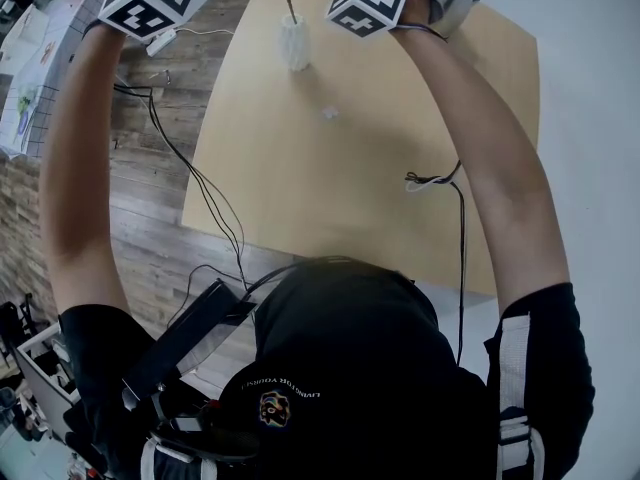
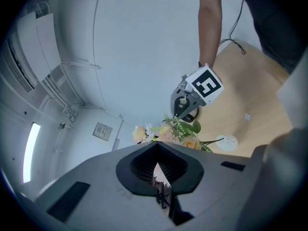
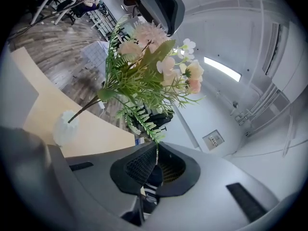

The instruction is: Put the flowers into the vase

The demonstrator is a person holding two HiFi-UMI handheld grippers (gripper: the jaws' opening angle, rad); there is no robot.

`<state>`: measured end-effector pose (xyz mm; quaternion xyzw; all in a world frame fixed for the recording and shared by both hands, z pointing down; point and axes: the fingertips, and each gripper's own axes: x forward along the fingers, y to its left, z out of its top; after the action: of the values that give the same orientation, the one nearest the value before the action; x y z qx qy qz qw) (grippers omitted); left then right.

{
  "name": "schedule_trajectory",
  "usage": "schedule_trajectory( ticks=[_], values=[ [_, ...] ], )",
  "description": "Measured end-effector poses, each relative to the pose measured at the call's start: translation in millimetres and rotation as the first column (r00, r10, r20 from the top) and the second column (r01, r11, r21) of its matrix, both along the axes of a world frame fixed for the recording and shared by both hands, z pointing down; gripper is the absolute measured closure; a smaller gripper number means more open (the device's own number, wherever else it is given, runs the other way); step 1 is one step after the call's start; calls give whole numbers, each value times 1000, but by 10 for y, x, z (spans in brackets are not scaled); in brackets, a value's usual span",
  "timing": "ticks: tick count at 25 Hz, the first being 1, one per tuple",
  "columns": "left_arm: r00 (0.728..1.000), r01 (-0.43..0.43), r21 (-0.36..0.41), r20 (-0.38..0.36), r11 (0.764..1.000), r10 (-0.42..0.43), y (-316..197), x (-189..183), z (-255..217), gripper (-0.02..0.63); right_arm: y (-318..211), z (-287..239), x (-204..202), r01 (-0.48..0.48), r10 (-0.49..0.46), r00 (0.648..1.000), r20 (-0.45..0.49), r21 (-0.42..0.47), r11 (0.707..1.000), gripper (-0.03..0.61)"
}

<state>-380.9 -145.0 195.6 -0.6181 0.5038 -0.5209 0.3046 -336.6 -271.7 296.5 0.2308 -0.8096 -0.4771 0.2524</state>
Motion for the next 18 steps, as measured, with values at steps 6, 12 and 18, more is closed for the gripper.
schedule_trajectory(
  ticks=[6, 12, 18],
  values=[
    [1000, 0, -18, -6, 1000, 0, 5, -36, 101, 611, 25, 86, -34, 5, -5, 1000, -19, -3, 1000, 554],
    [1000, 2, -38, 1, 999, -1, 4, -36, 190, 612, 39, 146, -16, 7, -8, 999, -33, -6, 1000, 554],
    [1000, -1, -49, 1, 999, 1, 12, -17, 246, 612, 49, 206, -1, 6, -7, 999, -45, -10, 1000, 554]
  ],
)
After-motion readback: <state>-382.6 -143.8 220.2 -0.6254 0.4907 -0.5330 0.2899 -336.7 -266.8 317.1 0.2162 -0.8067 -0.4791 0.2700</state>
